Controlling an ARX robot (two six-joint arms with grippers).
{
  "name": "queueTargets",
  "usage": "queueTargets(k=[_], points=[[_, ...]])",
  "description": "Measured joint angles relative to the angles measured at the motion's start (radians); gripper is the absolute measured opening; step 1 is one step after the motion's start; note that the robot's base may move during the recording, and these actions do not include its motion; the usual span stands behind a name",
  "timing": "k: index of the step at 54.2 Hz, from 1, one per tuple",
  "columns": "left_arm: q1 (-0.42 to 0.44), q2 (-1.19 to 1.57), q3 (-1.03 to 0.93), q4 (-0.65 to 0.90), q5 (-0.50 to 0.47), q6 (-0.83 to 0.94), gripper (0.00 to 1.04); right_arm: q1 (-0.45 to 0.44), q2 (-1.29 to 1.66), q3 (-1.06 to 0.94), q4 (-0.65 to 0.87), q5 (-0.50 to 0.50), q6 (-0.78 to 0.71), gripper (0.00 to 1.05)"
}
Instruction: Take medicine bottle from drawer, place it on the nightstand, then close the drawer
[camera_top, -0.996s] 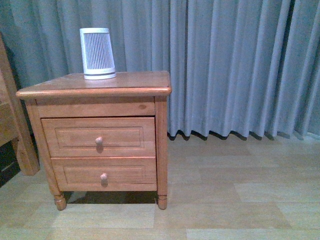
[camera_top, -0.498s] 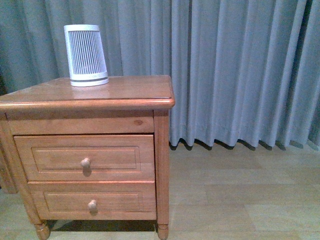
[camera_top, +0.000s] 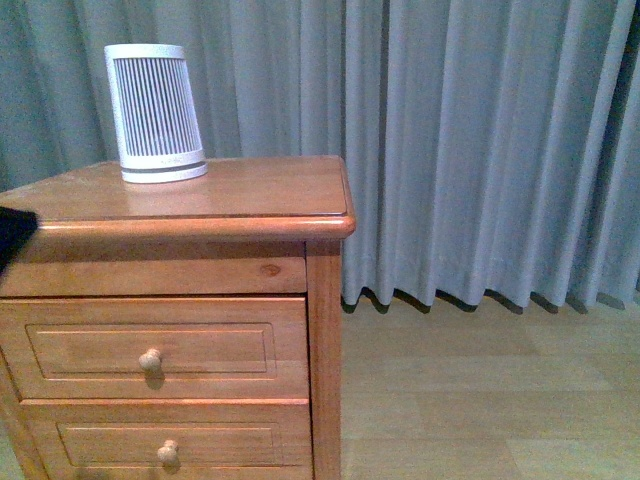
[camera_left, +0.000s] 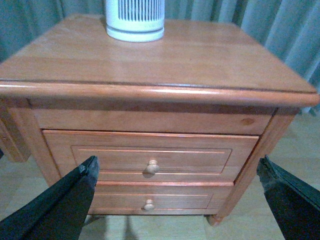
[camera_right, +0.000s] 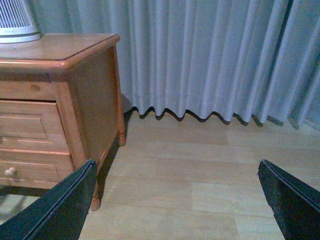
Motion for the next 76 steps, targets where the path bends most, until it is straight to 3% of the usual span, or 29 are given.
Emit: queueTargets(k=[3, 13, 23, 37, 53, 76], points=[[-0.033, 0.225, 0.074, 0.079, 0.001, 0.023, 0.98, 0.0, 0.0, 0.0, 0.0, 0.0, 0.0, 0.98], [-0.079, 0.642, 0.272, 0.058, 0.001, 0.076, 0.98, 0.0, 0.0, 0.0, 0.0, 0.0, 0.0, 0.98], [-0.082, 0.878, 0.461, 0.019, -0.043, 0.08, 0.98, 0.0, 0.0, 0.0, 0.0, 0.0, 0.0, 0.98], [-0.096, 0.983, 0.619, -0.026, -0.048, 0.074, 0.98, 0.0, 0.0, 0.0, 0.0, 0.0, 0.0, 0.98], [-0.092, 1.03, 0.653, -0.022, -0.043, 0.064, 0.98, 0.0, 0.0, 0.0, 0.0, 0.0, 0.0, 0.98], [0.032, 1.081, 0.609, 0.035, -0.031, 0.059, 0.98, 0.0, 0.0, 0.0, 0.0, 0.0, 0.0, 0.98]])
